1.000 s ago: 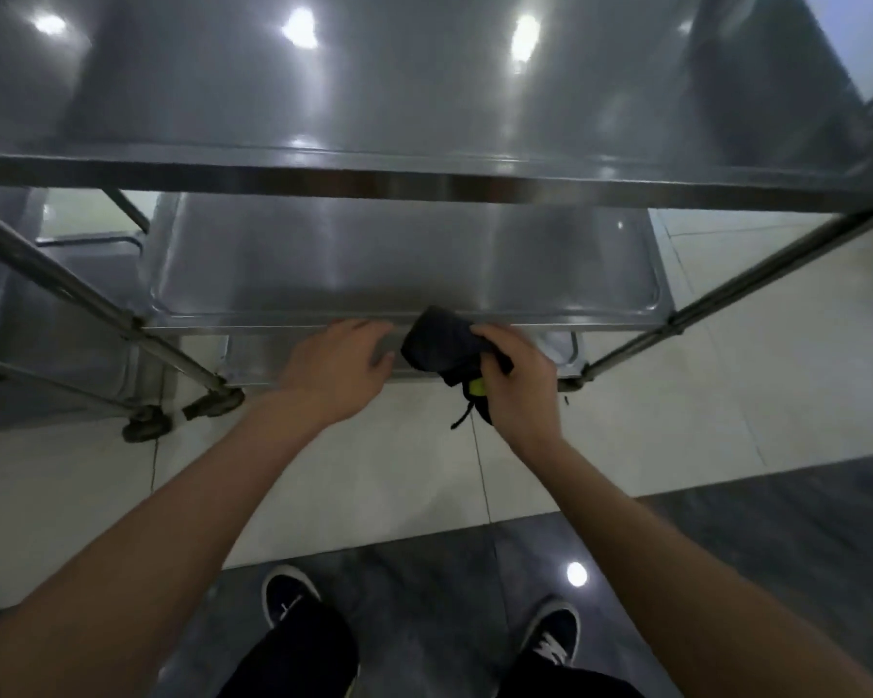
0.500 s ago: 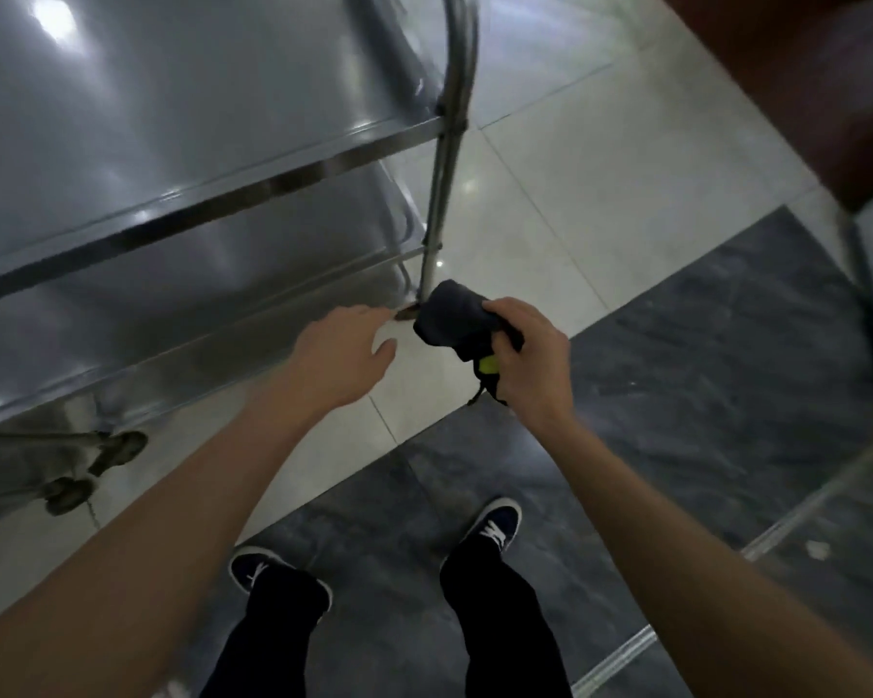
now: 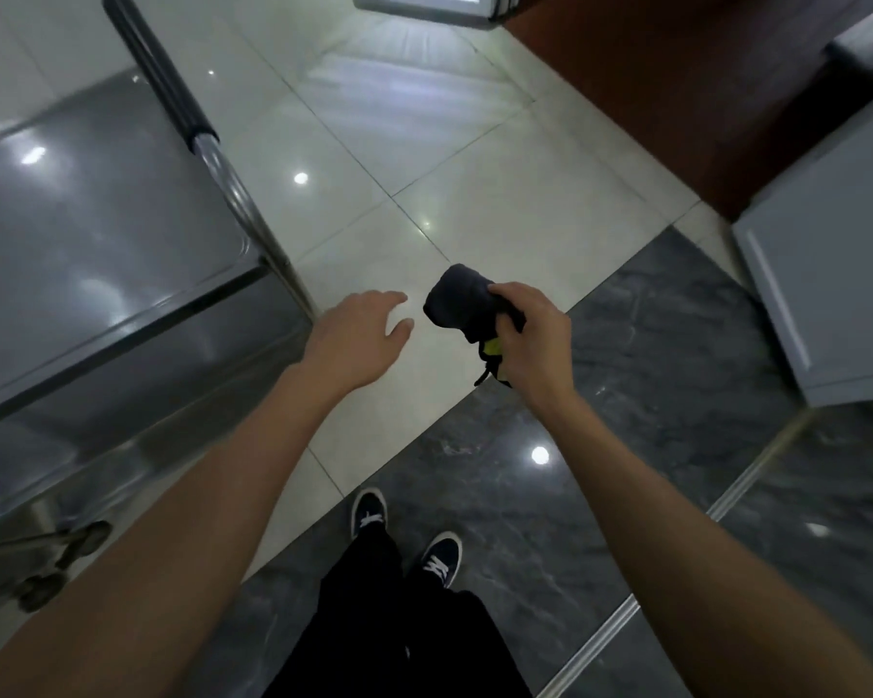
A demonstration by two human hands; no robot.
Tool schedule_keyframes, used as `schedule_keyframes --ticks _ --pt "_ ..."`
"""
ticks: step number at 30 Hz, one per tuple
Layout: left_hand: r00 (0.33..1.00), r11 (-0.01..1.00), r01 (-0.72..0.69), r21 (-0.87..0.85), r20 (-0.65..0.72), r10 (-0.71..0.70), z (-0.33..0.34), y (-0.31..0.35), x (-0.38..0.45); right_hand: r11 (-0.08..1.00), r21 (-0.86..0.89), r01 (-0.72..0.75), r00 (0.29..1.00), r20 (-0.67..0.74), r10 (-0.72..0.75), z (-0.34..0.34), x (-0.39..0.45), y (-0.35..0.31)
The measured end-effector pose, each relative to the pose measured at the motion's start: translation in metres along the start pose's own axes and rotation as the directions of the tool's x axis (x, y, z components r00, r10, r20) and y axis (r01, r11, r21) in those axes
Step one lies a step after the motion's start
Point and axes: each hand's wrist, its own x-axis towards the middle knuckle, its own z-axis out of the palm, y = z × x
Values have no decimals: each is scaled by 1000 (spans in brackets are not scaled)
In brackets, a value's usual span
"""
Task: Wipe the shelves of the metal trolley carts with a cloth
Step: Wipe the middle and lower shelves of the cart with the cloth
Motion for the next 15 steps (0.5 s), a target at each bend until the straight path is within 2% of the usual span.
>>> schedule_keyframes --ticks 8,15 --pt "999 999 -1 -32 -41 0 -43 26 94 999 37 26 998 -49 -25 -28 113 -22" --pt "997 999 46 8 -65 -46 -88 34 201 999 -2 47 999 7 -47 -25 245 -39"
